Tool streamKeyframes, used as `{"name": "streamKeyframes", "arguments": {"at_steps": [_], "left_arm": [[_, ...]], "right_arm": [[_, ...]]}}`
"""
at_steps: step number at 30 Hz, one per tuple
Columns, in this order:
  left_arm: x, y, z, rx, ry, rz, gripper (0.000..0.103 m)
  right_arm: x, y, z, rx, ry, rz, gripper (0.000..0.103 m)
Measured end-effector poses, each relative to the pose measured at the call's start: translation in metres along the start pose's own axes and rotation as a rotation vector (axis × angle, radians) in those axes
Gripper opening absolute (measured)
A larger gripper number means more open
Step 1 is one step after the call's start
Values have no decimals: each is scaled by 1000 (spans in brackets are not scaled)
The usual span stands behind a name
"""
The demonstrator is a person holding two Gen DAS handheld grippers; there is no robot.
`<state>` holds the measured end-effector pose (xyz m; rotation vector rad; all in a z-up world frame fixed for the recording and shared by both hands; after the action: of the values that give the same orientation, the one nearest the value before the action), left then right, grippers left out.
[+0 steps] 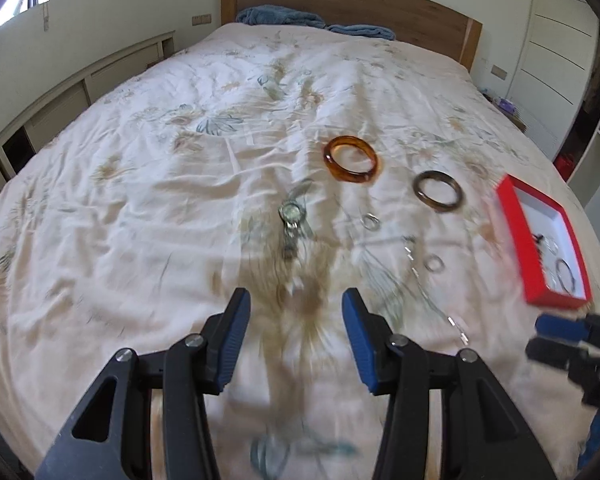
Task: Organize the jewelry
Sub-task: 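Withdraw both open tools from the box back over the bed, then grasp the silver watch with the left tool while the right tool grasps the silver chain necklace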
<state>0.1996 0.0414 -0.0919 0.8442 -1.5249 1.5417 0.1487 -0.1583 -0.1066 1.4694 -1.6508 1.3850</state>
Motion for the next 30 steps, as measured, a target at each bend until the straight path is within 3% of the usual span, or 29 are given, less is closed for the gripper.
{"name": "streamKeyframes", "arguments": {"at_steps": [10,19,30], "left_arm": [[-85,-45,-11,20,2,-60,45],[-111,-48,-10,-24,-11,-84,44],[-125,-43,-14,-22,28,-92,31]], "right_arm": [[-67,-42,8,14,-64,-79,42],[-98,-58,-2,36,-143,-109,36],[-119,-80,-14,8,-213,-105,36]]}}
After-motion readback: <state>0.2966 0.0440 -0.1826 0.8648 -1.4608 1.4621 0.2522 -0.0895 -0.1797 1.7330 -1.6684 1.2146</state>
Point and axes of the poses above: each gripper's, at about its wrist camera, not at the fingertips, and x roughly against the way its jaws point, z to its right, y to its underside, the point moved 8 cm from there along -x, roughly the way its jaws point, and after that the axes turned 10 degrees about -z, right-handed, at the moved point
